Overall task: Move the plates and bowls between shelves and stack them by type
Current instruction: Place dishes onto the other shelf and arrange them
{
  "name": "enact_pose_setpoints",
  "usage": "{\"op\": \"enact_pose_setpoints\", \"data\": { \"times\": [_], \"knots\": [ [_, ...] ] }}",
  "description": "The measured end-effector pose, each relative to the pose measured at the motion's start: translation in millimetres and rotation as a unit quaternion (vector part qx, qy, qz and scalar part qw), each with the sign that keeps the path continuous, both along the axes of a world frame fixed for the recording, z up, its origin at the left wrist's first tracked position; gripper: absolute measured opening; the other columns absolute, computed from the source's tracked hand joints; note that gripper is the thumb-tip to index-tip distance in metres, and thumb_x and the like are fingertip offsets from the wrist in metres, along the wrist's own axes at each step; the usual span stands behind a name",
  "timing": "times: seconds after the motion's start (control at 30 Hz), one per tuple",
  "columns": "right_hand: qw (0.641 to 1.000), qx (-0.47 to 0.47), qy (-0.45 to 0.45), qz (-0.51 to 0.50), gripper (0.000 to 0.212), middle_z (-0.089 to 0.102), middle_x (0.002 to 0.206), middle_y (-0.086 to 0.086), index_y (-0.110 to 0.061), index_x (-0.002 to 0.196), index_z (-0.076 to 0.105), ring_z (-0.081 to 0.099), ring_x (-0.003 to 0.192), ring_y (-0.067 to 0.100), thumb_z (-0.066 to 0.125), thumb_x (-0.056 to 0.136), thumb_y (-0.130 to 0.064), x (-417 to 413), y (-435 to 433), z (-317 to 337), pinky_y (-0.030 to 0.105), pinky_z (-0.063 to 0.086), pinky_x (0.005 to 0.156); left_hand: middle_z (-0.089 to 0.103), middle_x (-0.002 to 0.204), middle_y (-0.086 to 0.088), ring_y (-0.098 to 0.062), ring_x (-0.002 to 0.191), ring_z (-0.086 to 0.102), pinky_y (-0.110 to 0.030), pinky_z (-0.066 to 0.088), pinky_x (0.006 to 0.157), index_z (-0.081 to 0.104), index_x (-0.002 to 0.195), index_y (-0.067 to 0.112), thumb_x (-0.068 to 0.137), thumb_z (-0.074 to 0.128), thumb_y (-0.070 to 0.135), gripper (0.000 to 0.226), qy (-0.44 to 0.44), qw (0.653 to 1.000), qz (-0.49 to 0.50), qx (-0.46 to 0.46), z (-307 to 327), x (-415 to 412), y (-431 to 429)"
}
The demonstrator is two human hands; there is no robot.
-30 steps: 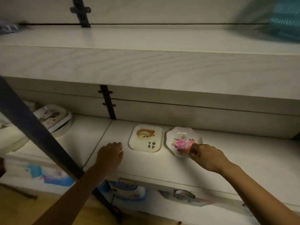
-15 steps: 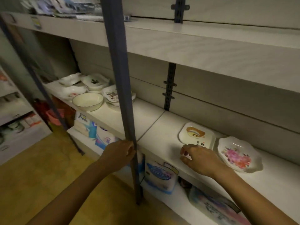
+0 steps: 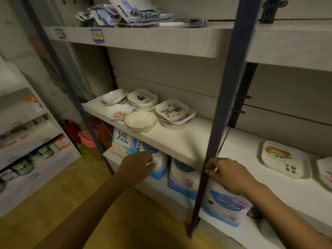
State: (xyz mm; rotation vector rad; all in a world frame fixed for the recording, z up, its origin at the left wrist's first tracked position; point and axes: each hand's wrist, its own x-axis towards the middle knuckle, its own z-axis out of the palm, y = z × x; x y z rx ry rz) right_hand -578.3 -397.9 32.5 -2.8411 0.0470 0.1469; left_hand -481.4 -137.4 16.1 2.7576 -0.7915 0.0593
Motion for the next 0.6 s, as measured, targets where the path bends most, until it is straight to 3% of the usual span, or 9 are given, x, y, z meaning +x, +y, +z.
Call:
{"op": "enact_pose_setpoints", "data": {
  "times": [0.3, 0.5, 0.6],
  "knots": [
    [1.000, -0.007, 0.006, -0.020, 0.029, 0.063, 0.115, -0.002, -0.027, 0.114, 0.056, 0.059, 0.101, 0.020, 0.044, 0.093, -0.042, 80.8, 71.1, 11.8, 0.029, 0.045, 0.075, 0.063, 0.103, -0.004, -0.009, 0.085, 0.051, -0.020, 0.040, 0.074, 0.056, 0.103, 0.011, 0.093, 0.048, 0.030, 0.024, 0.021, 1.000, 0.007, 0.017, 6.1, 91.0, 66.9],
    [0.999, -0.014, 0.020, -0.036, 0.033, 0.062, 0.121, -0.003, -0.027, 0.120, 0.054, 0.058, 0.106, 0.020, 0.042, 0.093, -0.043, 151.7, 98.2, 2.9, 0.032, 0.046, 0.083, 0.050, 0.082, 0.008, -0.009, 0.079, 0.049, -0.016, 0.035, 0.063, 0.056, 0.099, 0.013, 0.092, 0.048, 0.031, 0.021, 0.013, 1.000, 0.000, 0.011, -0.1, 163.9, 91.8],
    [0.998, -0.012, 0.024, -0.049, 0.033, 0.061, 0.123, -0.004, -0.028, 0.121, 0.054, 0.057, 0.107, 0.019, 0.041, 0.094, -0.043, 191.3, 108.5, -2.5, 0.031, 0.046, 0.084, 0.058, 0.083, 0.005, -0.012, 0.081, 0.057, -0.019, 0.044, 0.072, 0.056, 0.091, 0.014, 0.091, 0.051, 0.029, 0.016, 0.007, 1.000, -0.008, 0.013, -4.1, 206.2, 103.6]
  ]
}}
